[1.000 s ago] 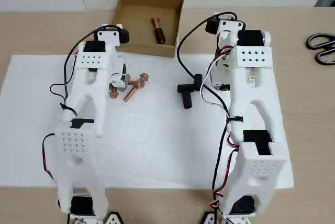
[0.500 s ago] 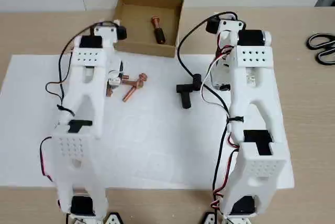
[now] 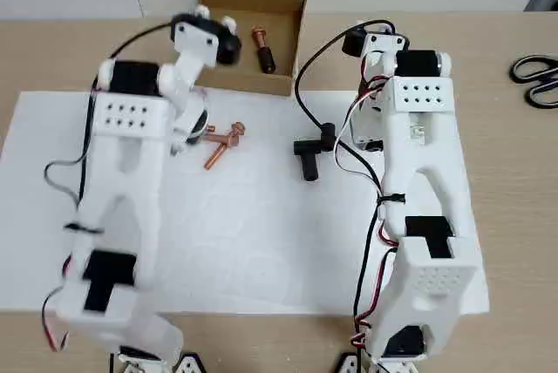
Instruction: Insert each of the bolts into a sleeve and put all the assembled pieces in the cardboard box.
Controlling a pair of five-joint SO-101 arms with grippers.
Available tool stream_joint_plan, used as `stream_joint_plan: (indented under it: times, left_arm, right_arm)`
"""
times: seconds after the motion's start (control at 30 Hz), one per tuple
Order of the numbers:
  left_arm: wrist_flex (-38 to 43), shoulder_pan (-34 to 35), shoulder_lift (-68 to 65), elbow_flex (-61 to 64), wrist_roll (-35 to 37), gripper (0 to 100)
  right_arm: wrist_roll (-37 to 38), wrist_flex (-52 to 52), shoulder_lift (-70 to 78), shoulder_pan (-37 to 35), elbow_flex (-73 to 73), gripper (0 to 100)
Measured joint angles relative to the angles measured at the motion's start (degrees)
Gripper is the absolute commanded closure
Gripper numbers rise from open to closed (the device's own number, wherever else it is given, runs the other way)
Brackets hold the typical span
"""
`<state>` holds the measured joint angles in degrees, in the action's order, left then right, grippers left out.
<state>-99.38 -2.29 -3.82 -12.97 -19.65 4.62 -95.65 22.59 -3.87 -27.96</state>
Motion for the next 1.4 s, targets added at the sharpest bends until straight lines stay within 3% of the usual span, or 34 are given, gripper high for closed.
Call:
stream_joint_plan:
  times: [0.27,0.37,0.57,0.73,0.9,1.2,1.4]
  left_arm:
    - [0.44,0.0,15.74,23.65,-22.24,100]
    - [4.4,0.97,16.18,29.98,-30.07,100]
    - [17.85,1.23,16.18,39.82,-38.68,100]
    - [23.56,1.14,14.86,40.44,-40.0,98]
    - [24.09,1.23,11.6,40.35,-40.0,89]
    - [24.18,1.32,9.76,39.91,-40.0,89]
    - [22.51,3.78,9.76,32.7,-31.91,89]
  right_arm:
    - [0.0,0.0,0.0,0.0,0.0,99.5]
    - [0.0,0.0,0.0,0.0,0.0,99.5]
    - [0.0,-0.62,0.0,0.0,0.09,99.5]
    - [0.0,-0.62,0.0,0.09,0.09,99.5]
    - [0.0,-0.62,0.0,0.0,0.09,99.5]
    - [0.0,-0.62,0.0,0.0,0.09,99.5]
    - [0.0,-0.62,0.0,0.0,0.09,99.5]
